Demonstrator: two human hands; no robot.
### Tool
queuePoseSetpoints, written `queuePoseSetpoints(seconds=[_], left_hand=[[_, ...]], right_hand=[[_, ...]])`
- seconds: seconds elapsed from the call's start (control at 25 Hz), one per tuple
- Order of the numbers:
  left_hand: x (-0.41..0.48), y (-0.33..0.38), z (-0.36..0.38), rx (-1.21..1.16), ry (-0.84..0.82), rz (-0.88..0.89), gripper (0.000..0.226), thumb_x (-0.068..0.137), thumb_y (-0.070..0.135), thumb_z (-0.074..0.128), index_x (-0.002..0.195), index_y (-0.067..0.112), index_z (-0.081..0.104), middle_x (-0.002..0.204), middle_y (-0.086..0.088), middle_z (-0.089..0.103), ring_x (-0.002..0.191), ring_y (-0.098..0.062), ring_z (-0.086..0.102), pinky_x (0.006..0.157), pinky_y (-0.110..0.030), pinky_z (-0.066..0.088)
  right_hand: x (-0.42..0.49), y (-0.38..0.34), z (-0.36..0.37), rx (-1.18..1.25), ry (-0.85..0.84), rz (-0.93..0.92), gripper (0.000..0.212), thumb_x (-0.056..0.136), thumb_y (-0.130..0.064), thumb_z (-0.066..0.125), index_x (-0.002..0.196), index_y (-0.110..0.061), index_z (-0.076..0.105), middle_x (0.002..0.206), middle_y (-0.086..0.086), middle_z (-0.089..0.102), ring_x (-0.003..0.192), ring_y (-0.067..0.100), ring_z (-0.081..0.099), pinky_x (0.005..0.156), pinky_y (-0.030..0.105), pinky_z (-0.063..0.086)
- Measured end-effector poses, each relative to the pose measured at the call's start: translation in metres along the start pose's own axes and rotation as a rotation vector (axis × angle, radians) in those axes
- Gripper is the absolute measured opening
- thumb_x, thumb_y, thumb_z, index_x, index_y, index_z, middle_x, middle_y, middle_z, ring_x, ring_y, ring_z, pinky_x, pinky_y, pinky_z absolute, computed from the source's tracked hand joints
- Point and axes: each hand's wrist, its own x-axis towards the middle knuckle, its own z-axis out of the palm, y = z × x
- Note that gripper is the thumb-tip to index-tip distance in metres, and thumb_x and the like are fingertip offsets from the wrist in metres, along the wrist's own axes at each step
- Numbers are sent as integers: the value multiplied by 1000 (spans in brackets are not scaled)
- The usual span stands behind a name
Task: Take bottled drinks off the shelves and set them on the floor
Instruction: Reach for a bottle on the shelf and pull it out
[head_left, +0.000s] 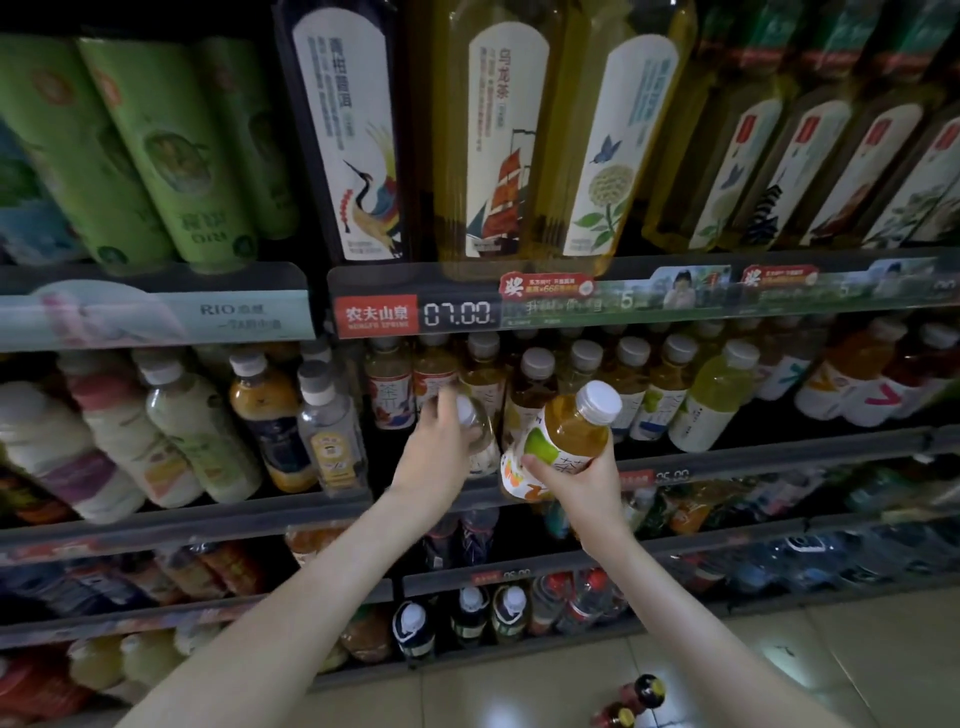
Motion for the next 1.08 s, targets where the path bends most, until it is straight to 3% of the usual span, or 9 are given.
queuePoseSetpoints(seconds=[0.12,0.24,0.4,0.6,0.68,0.76,0.88,1.08], left_hand=[[-19,-27,-10,-87,123,-62,46,94,18,55,129,-1,33,123,-23,48,92,-41,59,60,-34,40],[-12,-47,-26,-53,190,-90,45,94,19,54,132,2,35,121,-22,49,93,-43,57,62,-34,39],[5,-50,-32,-41,176,-93,53,94,22,54,141,9,32,126,-20,48,102,-41,55,71,-34,40],[25,-41,-18,-20,76,-89,62,94,27,55,147,20,24,134,-20,44,104,-42,56,77,-41,46],[31,-48,-15,-32,-2,-144,75,90,28,59,149,25,12,140,-20,38,107,-42,56,81,-42,46],[34,-55,-14,-3,-73,-190,83,90,23,59,149,25,1,143,-21,35,107,-40,57,84,-42,49],[39,-57,-13,14,-82,-168,80,92,20,57,149,23,1,138,-21,43,105,-38,60,84,-42,51],[42,-53,-4,-91,-75,-109,84,91,14,59,149,32,2,126,-19,55,101,-35,62,85,-44,52]], right_hand=[[9,4,24,-27,-14,-53,78,68,-10,85,133,-15,43,123,-1,60,112,10,59,101,33,46],[23,7,49,-73,-33,-99,83,64,-12,88,133,-16,40,128,4,54,118,15,54,103,34,42],[37,21,77,-189,-6,-125,77,58,-17,88,121,-21,45,125,5,47,120,21,48,106,44,40],[38,25,89,-378,15,-163,77,72,-13,81,134,-9,36,133,9,40,123,15,39,99,19,29],[34,19,89,-551,59,-247,81,76,-17,79,138,-6,29,135,17,39,126,28,39,102,25,32],[36,15,87,-849,154,-474,89,68,-18,84,137,-8,28,131,23,44,119,39,45,99,44,40],[45,10,79,-1148,153,-753,108,49,-14,90,141,-17,34,138,21,38,118,36,38,97,53,39],[55,10,69,-1376,73,-784,111,32,-14,94,134,-28,53,143,19,31,113,33,41,102,53,35]])
